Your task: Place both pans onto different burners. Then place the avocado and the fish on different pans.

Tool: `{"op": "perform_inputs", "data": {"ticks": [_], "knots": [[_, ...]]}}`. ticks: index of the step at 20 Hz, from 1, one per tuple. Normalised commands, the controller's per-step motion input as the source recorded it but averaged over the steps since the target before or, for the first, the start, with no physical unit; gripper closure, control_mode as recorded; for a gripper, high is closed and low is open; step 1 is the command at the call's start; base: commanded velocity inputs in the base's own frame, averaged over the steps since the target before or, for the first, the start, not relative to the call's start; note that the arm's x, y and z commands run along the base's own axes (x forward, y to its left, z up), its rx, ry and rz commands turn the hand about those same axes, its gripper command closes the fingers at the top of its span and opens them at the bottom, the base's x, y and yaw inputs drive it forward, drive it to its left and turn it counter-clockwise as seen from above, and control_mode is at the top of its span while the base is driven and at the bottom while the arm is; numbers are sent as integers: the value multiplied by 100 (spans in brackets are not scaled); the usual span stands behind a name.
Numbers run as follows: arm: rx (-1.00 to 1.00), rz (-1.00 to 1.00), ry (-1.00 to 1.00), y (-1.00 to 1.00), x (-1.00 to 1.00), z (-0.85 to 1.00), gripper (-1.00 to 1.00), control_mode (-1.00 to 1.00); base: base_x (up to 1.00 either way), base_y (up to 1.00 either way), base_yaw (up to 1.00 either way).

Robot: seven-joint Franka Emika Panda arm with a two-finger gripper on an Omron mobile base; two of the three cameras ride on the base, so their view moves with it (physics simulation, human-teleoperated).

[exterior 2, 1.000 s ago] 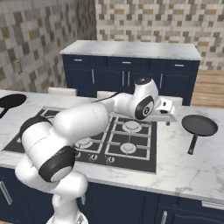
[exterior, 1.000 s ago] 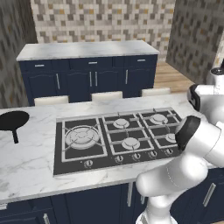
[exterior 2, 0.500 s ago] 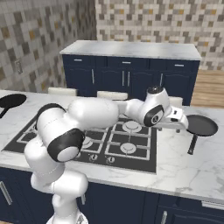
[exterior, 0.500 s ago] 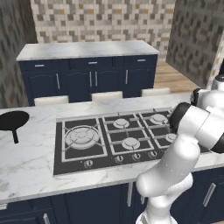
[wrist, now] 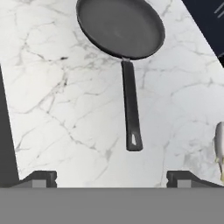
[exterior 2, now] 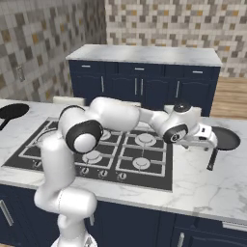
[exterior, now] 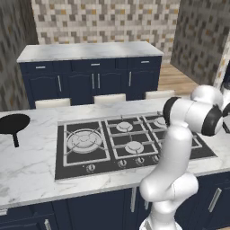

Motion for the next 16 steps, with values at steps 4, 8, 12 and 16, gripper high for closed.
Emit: {"op": "perform_inputs", "data": {"ticks": [4,8,12,16], "knots": [[0,0,0,-40,25,-31,-100,-100,0,0,0],[0,0,0,-40,27,-25,-100,-100,0,0,0],[4,0,0,-42,32,-30,-100,-100,0,0,0],[6,0,0,-23,35,-29,-100,-100,0,0,0]]}}
